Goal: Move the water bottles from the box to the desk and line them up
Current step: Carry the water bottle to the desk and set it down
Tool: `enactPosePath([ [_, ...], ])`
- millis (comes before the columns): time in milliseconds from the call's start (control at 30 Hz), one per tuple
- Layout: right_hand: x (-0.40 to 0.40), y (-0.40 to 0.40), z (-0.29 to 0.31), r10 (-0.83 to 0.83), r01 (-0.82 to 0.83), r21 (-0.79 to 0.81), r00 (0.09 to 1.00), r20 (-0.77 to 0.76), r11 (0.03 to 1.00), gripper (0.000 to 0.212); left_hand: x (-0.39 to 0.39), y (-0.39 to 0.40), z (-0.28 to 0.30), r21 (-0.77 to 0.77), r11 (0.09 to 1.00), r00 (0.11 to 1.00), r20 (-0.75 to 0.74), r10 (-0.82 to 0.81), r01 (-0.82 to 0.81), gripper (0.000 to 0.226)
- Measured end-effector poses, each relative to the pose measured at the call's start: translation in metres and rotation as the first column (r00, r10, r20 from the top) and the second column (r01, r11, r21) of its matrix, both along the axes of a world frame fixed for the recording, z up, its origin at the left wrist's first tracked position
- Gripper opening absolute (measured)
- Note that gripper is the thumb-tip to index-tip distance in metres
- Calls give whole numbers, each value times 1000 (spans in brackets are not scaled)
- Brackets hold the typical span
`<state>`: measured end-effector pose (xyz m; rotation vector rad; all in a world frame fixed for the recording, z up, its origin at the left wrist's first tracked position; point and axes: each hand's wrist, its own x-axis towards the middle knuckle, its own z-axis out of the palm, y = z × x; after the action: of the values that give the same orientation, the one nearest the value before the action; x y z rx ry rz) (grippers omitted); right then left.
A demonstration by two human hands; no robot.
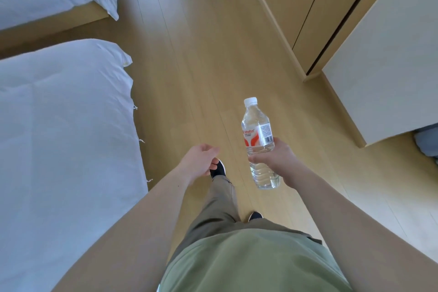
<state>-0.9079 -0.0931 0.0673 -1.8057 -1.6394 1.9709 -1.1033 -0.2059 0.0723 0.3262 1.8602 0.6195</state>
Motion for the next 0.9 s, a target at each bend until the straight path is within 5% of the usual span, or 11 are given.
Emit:
enactPosePath([
  [400, -159, 126, 19, 24, -24, 44, 1000, -5, 999, 49, -163, 134, 13, 41, 998, 998, -37, -46, 48, 28],
  [900, -302, 293, 6, 109, -108, 3, 993, -39, 994, 47, -278, 292, 9, 47, 999, 998, -58, 13, -10, 23],
])
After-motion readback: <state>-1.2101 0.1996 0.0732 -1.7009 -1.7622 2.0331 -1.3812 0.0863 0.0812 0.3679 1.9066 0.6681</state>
